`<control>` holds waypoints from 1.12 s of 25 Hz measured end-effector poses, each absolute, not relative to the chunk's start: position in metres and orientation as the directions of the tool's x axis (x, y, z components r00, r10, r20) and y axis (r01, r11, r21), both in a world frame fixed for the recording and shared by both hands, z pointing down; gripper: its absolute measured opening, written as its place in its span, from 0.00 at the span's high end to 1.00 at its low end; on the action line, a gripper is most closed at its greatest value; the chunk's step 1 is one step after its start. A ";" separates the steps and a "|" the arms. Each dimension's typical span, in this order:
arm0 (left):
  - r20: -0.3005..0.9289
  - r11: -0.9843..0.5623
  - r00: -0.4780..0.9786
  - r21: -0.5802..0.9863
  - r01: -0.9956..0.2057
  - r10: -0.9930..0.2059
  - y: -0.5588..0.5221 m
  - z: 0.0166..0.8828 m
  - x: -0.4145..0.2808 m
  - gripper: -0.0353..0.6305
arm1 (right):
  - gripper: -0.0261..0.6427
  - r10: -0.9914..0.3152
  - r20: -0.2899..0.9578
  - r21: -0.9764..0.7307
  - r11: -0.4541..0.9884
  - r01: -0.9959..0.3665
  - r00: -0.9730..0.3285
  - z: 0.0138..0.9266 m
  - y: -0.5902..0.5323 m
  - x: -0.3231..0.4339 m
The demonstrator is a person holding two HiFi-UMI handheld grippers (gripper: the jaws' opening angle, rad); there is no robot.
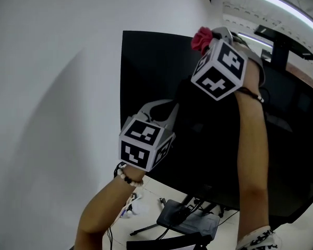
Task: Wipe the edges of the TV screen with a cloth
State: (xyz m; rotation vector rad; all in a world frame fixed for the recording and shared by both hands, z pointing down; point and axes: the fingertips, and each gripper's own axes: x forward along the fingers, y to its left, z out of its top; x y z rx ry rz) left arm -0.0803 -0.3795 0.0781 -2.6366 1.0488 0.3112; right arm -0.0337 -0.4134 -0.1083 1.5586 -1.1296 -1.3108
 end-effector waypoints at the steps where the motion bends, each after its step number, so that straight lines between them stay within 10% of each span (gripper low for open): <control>1: -0.302 -0.687 0.703 -0.174 -0.705 -0.644 -0.385 0.080 -0.091 0.96 | 0.84 -0.959 -0.276 0.949 -0.281 -0.141 0.058 -0.106 -0.420 -0.044; 28: -0.268 -0.629 0.619 -0.057 -0.775 -0.738 -0.499 0.121 -0.315 0.95 | 0.84 -0.983 -0.182 0.982 -0.180 -0.048 -0.034 -0.076 -0.595 -0.299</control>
